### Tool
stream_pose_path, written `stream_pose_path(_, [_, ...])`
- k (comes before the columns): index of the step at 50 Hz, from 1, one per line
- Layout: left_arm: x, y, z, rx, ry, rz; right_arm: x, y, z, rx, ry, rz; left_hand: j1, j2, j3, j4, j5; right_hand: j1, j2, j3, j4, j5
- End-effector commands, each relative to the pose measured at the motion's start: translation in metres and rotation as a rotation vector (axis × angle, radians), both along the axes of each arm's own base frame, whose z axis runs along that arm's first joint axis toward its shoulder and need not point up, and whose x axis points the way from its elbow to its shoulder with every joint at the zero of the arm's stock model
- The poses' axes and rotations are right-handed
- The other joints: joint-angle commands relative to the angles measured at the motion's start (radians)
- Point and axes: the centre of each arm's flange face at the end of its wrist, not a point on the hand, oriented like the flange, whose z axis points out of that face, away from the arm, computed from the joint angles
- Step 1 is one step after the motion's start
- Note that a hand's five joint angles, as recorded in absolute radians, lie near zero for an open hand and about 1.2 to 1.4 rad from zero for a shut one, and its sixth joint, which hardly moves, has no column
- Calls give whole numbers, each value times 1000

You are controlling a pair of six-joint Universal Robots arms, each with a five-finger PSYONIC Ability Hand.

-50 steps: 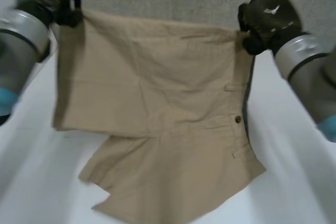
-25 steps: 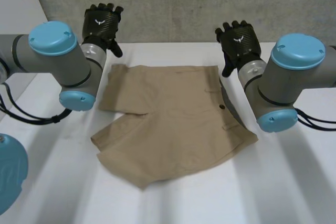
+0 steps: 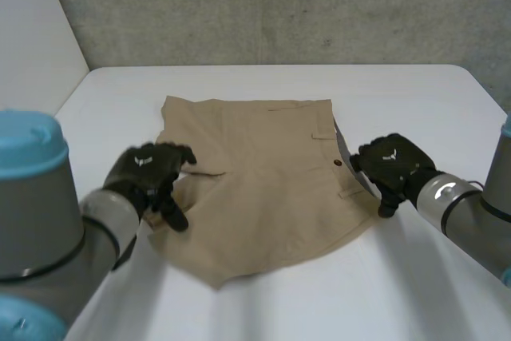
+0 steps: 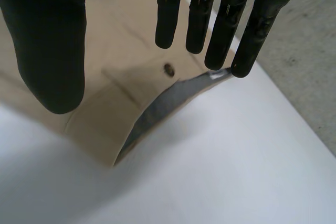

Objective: Fold the shorts.

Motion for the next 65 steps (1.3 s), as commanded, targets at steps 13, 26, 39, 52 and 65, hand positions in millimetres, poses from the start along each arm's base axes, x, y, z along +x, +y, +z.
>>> stream_pose_path(13, [5,61,-41,194,-1,-48,-12,-10,-40,43,-7,112,243,238,238,237,234,318,241,240,240,264])
stream_pose_path(26, [-3,47,-56,155,-7,8,-10,-18,-47,4,-13,107,217,212,212,211,207,950,873,872,872,896])
stream_pose_path(39, [-23,52,-72,188,-12,-35,-10,-20,-45,52,-80,50,185,180,179,178,175,954,877,876,876,900])
stream_pose_path(52, [-30,28,-83,98,-40,108,-12,-22,-41,71,-110,-57,196,191,191,190,187,954,877,876,876,900])
stream_pose_path(65, [-30,5,-81,39,2,155,-5,-13,-40,99,-129,-126,558,553,552,551,548,954,877,876,876,900])
